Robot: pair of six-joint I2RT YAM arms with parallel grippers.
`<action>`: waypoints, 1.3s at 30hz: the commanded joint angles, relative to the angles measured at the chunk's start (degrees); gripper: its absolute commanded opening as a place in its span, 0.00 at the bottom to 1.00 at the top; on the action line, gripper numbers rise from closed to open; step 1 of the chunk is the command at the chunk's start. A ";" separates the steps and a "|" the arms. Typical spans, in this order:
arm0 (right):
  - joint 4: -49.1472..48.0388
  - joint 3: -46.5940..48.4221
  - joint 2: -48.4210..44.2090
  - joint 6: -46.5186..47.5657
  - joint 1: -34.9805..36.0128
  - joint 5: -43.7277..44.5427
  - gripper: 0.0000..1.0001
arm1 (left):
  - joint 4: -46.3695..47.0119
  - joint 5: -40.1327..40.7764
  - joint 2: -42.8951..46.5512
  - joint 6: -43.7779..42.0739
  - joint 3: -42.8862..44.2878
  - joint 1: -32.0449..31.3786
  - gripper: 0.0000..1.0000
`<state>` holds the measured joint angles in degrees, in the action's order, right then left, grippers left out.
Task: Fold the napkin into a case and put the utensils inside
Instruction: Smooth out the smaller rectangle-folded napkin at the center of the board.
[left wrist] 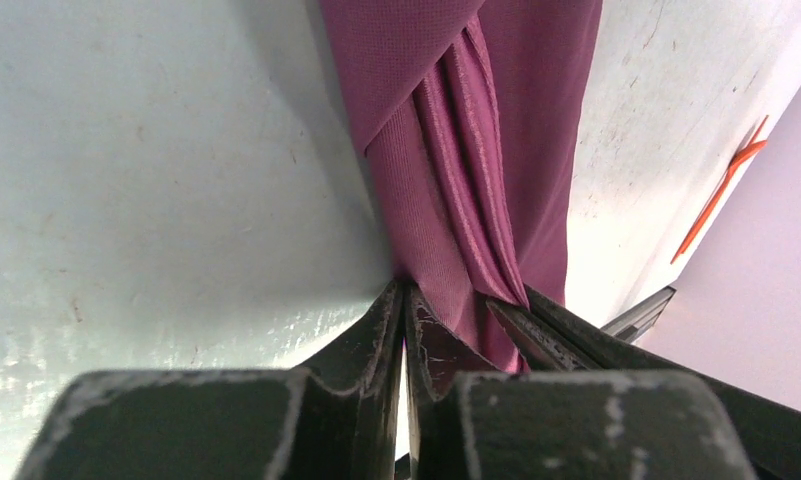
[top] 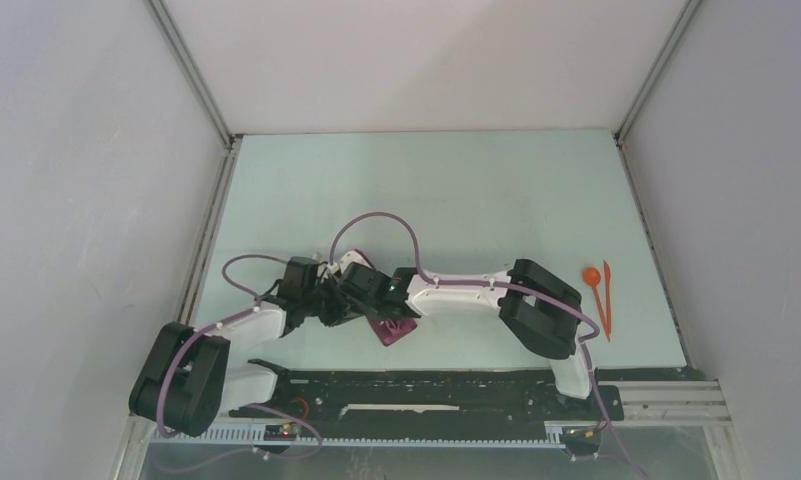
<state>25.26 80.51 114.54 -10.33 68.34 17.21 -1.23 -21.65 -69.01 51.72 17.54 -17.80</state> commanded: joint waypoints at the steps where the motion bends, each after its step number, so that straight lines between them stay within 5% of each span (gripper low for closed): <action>1: 2.46 3.15 -4.24 -4.49 -0.06 -2.48 0.00 | -3.71 3.67 -1.52 -0.10 -2.52 -1.08 0.11; 14: -0.26 1.98 -2.34 -17.58 -4.09 -11.97 0.00 | -2.97 4.67 -2.00 1.35 -2.17 -2.85 0.08; 27: -12.92 -6.73 2.04 -27.78 -7.58 -18.38 0.00 | -3.27 5.29 -0.64 1.83 -2.73 -2.94 0.08; 39: -15.51 -10.42 1.86 -28.66 -8.46 -18.64 0.00 | -22.44 10.07 16.53 -5.86 9.61 5.00 0.29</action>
<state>8.71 72.29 114.43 -38.28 59.72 -2.15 -17.43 -14.87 -55.16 50.28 20.43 -15.59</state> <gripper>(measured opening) 0.009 0.275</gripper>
